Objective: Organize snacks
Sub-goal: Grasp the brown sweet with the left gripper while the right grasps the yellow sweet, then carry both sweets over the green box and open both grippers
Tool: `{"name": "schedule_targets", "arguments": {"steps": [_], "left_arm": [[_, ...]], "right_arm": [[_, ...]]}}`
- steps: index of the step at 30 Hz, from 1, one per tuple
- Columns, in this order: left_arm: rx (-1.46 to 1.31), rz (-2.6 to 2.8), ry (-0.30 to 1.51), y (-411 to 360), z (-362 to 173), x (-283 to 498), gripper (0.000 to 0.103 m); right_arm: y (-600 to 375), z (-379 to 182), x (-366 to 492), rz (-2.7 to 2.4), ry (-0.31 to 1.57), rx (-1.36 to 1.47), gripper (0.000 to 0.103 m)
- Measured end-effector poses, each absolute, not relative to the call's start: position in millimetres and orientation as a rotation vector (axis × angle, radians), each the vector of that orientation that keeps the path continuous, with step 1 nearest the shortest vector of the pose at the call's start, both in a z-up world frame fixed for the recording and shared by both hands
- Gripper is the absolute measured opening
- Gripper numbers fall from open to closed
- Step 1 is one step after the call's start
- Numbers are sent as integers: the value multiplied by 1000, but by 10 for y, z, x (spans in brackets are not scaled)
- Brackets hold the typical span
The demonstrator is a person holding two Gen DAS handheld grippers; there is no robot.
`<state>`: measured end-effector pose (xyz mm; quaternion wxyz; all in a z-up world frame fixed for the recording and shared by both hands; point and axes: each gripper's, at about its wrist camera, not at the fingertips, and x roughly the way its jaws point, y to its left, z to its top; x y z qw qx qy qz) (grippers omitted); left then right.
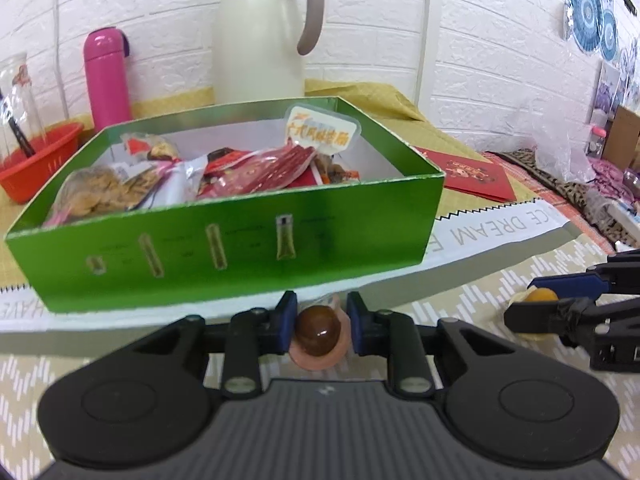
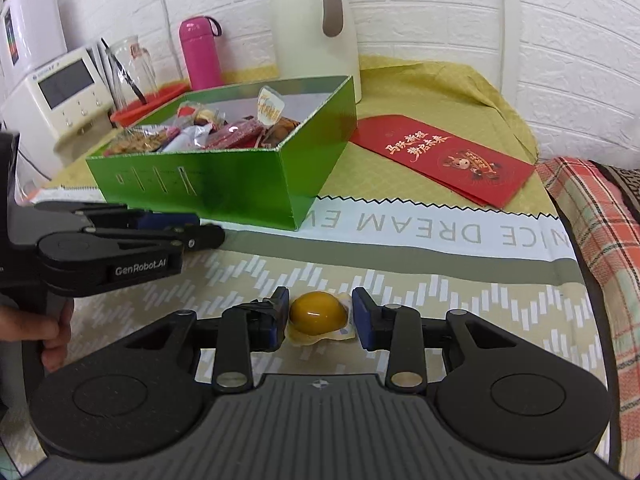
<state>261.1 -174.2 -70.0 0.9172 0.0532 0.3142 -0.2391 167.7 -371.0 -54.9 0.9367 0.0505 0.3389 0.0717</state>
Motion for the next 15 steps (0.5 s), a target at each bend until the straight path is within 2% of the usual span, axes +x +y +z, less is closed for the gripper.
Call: {"name": "schedule_targets", "arguments": {"steps": [4, 8, 12, 15], "left_arm": [[63, -508, 606, -1458, -565, 2350, 23], [77, -506, 499, -1171, -207, 2195, 23], [35, -445, 427, -1024, 121, 2524, 22], [81, -399, 422, -1079, 175, 2927, 23]], "right_arm": [[-3705, -383, 1495, 166, 637, 131, 60], [-3568, -107, 1438, 200, 561, 126, 60], [-3343, 141, 1728, 212, 514, 150, 60], [-3229, 226, 2132, 203, 480, 252, 60]]}}
